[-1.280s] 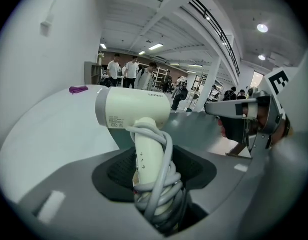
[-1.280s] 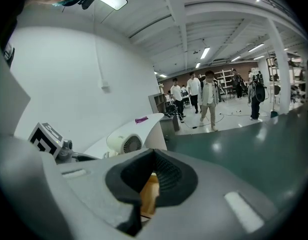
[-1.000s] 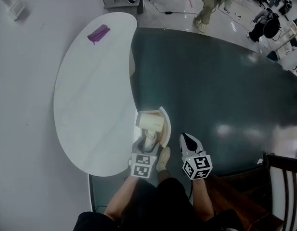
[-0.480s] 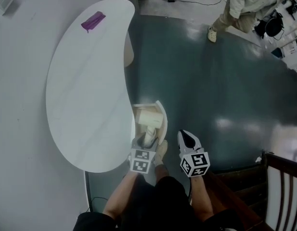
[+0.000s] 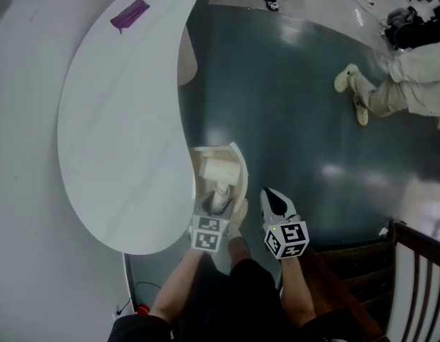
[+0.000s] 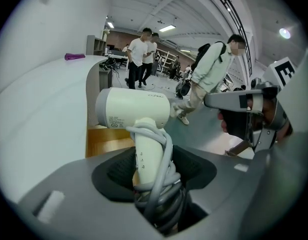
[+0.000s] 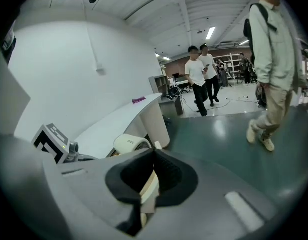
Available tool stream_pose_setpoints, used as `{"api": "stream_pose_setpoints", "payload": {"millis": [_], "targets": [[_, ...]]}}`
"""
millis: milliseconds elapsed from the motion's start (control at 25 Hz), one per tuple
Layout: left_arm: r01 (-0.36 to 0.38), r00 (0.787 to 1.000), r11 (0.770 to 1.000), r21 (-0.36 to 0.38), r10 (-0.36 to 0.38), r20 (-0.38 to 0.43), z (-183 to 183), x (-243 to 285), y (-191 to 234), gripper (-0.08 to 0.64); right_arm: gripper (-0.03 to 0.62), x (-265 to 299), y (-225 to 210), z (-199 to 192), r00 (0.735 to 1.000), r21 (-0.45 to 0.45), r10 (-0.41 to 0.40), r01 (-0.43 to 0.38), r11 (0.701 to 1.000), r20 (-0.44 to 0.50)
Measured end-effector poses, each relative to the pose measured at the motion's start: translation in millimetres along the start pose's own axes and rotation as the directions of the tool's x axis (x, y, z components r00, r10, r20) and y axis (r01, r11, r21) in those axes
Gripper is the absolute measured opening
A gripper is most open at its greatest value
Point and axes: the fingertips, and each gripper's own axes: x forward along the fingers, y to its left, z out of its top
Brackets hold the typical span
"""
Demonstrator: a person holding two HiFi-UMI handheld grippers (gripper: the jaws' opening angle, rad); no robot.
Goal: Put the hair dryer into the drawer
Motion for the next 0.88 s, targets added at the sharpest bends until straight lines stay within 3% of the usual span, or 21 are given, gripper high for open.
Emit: {"api": "stream_pose_setpoints", "payload": {"millis": [320,520,880], "targets": [[0.007,0.999,1.0,-0.012,-0.008,-0.04,-14.0,27.2,5.1,0.242,0.003,19.7,-9.5,-15.8,1.0,0.015,0.003,-0.002,1.0,-0.027],[-0.024,0.997,0.998,-0.057,0.02,-0.073,-28.5,38.0,13.3,0.241,0.003,24.1,-14.4,-24.7,0.999,0.026,0.006,-0.004,1.0,-0.043],[-0.06,0.99,0.997,-0.052,0.053,-0.131,-55.9,55.9,20.6,0.242,0.003,27.0,-24.4,-44.7,0.997,0.036,0.007,-0.005,0.999,-0.075]]}}
